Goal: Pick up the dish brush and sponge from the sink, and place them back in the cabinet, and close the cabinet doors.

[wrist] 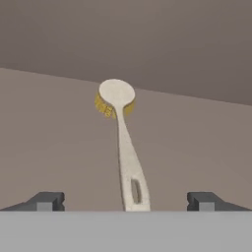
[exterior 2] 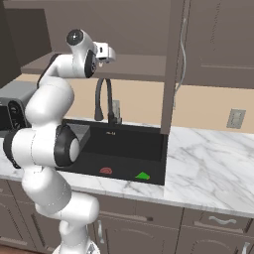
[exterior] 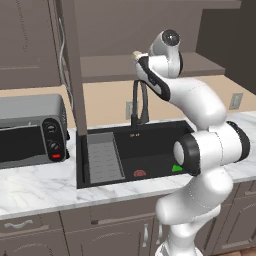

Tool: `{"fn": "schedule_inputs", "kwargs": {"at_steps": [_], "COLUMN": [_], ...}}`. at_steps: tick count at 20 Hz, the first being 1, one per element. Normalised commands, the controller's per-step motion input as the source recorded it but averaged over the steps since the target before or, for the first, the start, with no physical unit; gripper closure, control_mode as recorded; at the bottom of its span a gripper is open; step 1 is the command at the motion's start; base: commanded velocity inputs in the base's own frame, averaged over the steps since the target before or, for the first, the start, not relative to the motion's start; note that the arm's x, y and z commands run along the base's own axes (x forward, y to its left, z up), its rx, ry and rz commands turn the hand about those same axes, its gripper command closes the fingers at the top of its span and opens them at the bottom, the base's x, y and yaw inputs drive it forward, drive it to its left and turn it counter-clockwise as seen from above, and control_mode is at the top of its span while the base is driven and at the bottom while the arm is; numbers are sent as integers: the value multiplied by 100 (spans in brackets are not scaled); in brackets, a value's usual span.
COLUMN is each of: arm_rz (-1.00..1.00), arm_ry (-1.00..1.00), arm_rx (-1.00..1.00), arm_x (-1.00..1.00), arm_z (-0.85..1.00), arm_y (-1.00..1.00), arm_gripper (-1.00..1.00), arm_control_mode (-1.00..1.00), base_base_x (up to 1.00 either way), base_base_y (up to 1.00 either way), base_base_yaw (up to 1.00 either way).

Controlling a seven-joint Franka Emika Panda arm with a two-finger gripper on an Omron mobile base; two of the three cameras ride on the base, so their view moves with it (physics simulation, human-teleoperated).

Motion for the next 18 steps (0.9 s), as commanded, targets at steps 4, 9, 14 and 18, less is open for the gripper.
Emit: {"fn": "schedule_inputs", "kwargs": {"at_steps": [4,9,14,18], "arm_rz": [-1,-6,-8,-9], "arm_ry": [0,0,3,7], "arm_rx": [0,0,0,0], "arm_x": [-49,-58,-53,-50], "arm_z": [1,11,5,0], "arm_y": [-14,-28,-17,-2], "arm_gripper": [-100,-100,-100,-100], "arm_control_mode": [-100,-100,-100,-100], "base_base_x": [0,0,0,0], "base_base_y": [0,0,0,0], "base_base_yaw": [0,0,0,0]}}
